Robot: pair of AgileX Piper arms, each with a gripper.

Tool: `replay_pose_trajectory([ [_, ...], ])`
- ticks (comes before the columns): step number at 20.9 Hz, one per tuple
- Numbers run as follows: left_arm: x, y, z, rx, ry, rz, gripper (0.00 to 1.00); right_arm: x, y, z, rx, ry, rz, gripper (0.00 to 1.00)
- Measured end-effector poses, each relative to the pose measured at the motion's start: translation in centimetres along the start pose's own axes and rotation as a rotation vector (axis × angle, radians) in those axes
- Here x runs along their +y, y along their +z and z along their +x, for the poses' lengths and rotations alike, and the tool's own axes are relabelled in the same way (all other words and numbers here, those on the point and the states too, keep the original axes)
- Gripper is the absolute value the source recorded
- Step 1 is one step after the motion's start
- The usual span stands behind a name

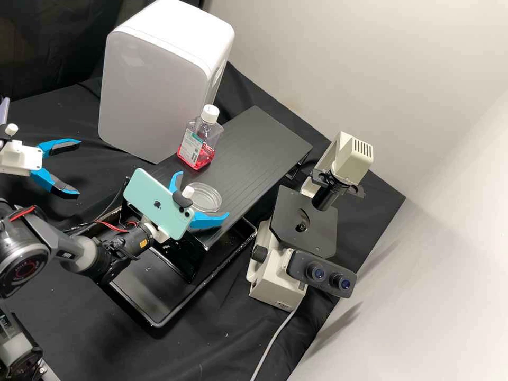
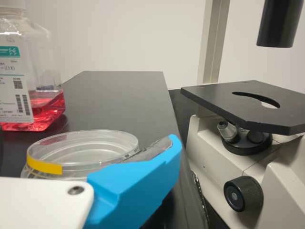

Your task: Place the lid on the petri dish

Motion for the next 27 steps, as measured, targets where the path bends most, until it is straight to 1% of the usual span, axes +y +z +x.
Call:
replay_pose_trajectory([
  [7, 0.00, 0.00, 0.00, 0.000, 0.000, 0.000, 1.00, 0.17, -0.06, -0.21, 0.007, 0.011, 0.000, 0.00],
  [17, 0.00, 0.00, 0.00, 0.000, 0.000, 0.000, 1.00, 0.20, -0.10, -0.21, 0.012, 0.015, -0.002, 0.00],
  [22, 0.23, 0.04, 0.25, -0.002, 0.011, 0.000, 1.00, 0.33, -0.14, -0.23, 0.017, 0.023, -0.002, 0.00],
  [25, -0.02, -0.01, 0.32, 0.000, 0.000, 0.000, 1.00, 0.32, -0.14, -0.26, 0.016, 0.023, -0.002, 0.00],
  [27, -0.02, -0.01, 0.32, 0.000, 0.000, 0.000, 1.00, 0.32, -0.14, -0.26, 0.016, 0.023, -0.002, 0.00],
])
